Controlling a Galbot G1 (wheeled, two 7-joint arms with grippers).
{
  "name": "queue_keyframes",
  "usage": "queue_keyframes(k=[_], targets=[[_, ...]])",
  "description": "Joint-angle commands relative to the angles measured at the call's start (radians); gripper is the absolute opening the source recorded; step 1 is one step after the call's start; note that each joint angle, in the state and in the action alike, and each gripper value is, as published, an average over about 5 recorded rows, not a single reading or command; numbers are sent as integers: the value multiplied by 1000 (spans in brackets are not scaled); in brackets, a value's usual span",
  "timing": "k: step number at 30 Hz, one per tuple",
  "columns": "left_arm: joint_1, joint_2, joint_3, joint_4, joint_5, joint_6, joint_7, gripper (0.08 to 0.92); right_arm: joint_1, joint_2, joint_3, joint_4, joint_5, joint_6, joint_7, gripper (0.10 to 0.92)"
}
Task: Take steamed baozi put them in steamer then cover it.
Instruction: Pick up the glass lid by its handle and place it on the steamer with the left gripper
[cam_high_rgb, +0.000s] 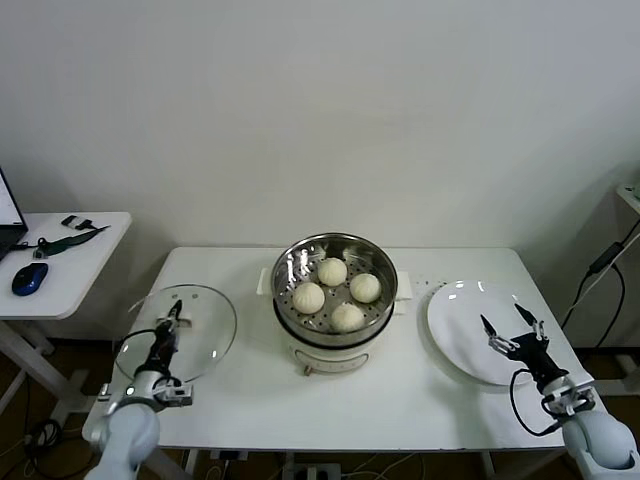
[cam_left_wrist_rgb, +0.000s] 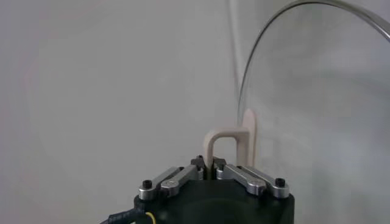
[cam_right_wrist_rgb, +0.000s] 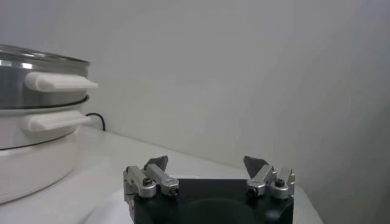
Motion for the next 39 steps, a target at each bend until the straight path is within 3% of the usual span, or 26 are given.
queue_keyframes(k=[1, 6, 10, 16, 20, 27, 31, 39], targets=[[260, 97, -29, -458, -160, 110, 51, 150, 18, 2, -4, -23, -15, 5, -2, 823], [344, 145, -6, -624, -197, 215, 73, 150, 38, 0, -13, -43, -27, 7, -3, 823], [323, 216, 60, -684, -209, 303, 84, 150, 56, -3, -26, -56, -38, 6, -3, 823], [173, 380, 291, -690, -252, 513, 113, 150, 82, 2, -45, -70, -57, 6, -2, 823], [-22, 418, 490, -680, -303, 636, 177, 150, 101, 11, -59, -83, -70, 7, 2, 823], [-350, 289, 761, -624, -164, 755, 429, 150, 127, 28, -64, -110, -91, 12, 7, 823], [-419, 180, 852, -562, -62, 762, 539, 150, 132, 29, -58, -116, -93, 13, 10, 823], [-425, -25, 924, -402, 12, 793, 523, 150, 129, 22, -37, -133, -93, 22, 9, 823]])
